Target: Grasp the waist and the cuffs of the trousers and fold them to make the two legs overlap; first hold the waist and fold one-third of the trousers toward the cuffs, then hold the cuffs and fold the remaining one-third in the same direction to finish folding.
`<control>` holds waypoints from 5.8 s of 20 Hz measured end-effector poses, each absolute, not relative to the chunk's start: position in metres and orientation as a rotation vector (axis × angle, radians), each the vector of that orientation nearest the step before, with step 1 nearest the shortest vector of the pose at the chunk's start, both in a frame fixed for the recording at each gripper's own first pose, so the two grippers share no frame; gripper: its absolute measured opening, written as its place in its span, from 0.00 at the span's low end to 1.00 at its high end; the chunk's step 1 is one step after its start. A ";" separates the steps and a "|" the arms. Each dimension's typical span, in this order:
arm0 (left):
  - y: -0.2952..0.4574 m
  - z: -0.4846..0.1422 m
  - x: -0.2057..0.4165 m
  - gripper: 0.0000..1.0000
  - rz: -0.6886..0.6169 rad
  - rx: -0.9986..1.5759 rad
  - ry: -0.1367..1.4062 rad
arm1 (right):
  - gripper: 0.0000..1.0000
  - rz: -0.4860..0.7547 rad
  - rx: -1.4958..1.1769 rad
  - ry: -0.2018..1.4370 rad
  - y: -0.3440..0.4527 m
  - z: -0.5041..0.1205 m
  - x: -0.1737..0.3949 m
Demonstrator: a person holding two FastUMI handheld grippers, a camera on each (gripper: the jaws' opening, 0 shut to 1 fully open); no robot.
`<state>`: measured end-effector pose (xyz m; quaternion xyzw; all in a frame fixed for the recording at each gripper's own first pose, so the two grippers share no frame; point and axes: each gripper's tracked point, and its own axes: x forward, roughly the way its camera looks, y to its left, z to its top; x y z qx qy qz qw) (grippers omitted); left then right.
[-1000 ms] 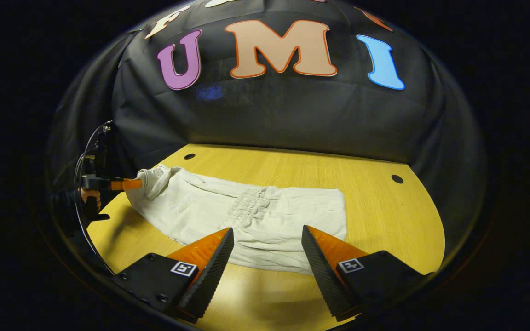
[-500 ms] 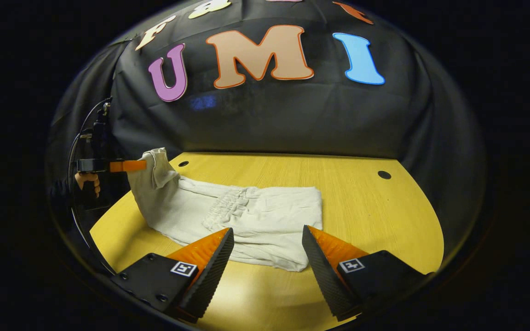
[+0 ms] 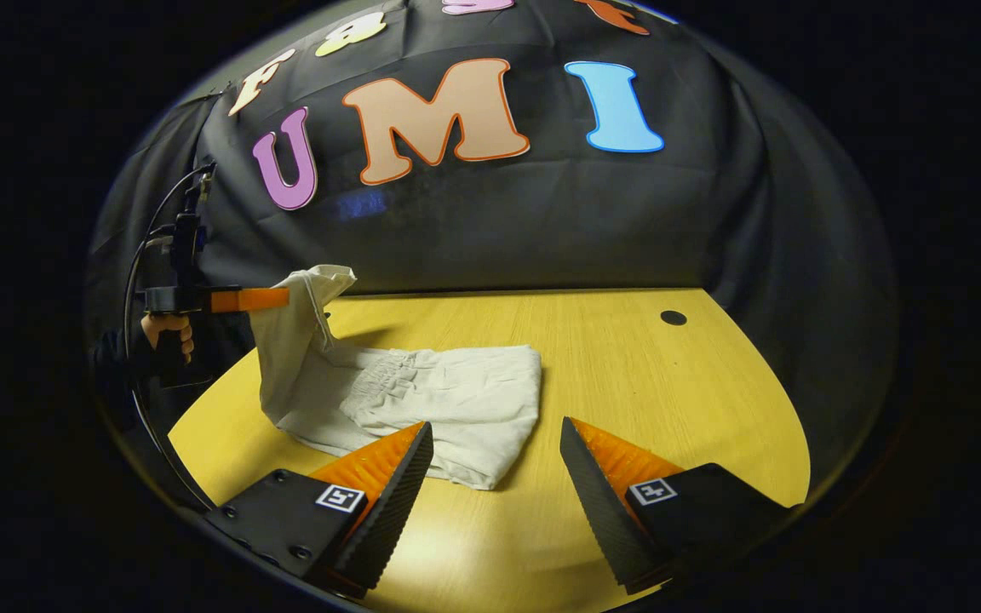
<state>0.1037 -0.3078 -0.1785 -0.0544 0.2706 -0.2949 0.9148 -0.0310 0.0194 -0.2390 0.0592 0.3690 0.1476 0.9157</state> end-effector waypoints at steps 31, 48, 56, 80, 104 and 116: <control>-0.381 -0.074 0.030 0.97 -0.618 -0.067 0.300 | 0.97 0.285 0.115 0.485 0.003 -0.142 -0.002; -0.134 -0.022 0.045 0.96 -0.167 -0.064 0.164 | 0.96 0.269 0.103 0.176 0.097 -0.028 0.019; -0.139 -0.013 0.046 0.96 -0.190 -0.076 0.125 | 0.96 0.211 0.114 0.158 0.078 -0.017 0.019; -0.105 -0.020 0.045 0.96 -0.152 -0.084 0.126 | 0.93 0.159 0.109 0.072 0.081 0.008 0.021; -0.079 -0.005 0.054 0.96 -0.169 -0.105 0.073 | 0.96 0.137 0.085 0.070 0.102 0.011 0.017; -0.088 0.003 0.060 0.96 -0.220 -0.113 0.054 | 0.96 0.106 0.049 0.010 0.099 0.036 0.010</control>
